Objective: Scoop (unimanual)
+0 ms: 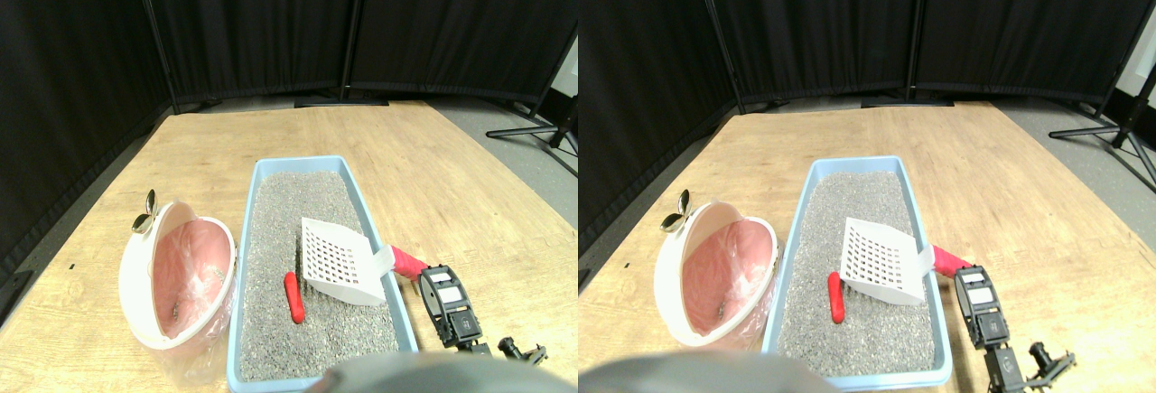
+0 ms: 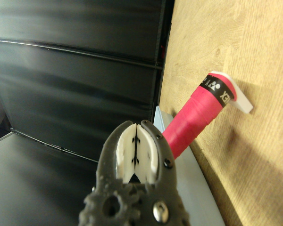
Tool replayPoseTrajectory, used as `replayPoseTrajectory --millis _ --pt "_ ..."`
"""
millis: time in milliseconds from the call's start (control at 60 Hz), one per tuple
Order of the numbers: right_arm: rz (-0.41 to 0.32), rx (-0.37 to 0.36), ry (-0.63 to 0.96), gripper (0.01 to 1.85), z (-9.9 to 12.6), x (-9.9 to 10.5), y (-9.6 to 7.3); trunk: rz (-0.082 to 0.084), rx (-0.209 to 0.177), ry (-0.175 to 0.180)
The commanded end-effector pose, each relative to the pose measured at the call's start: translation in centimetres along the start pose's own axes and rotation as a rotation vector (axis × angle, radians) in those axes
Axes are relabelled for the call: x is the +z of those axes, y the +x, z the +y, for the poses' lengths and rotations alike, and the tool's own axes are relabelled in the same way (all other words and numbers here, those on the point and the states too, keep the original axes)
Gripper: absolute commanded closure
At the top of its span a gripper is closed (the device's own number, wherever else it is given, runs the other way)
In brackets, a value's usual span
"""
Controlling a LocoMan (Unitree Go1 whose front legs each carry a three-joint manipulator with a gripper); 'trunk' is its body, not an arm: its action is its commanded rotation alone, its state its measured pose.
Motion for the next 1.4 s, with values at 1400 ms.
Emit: replayPoseTrajectory --millis 1400 --pt "0.038 0.057 0.331 0.99 -1.3 -1.3 1.6 0.004 0.013 -0.031"
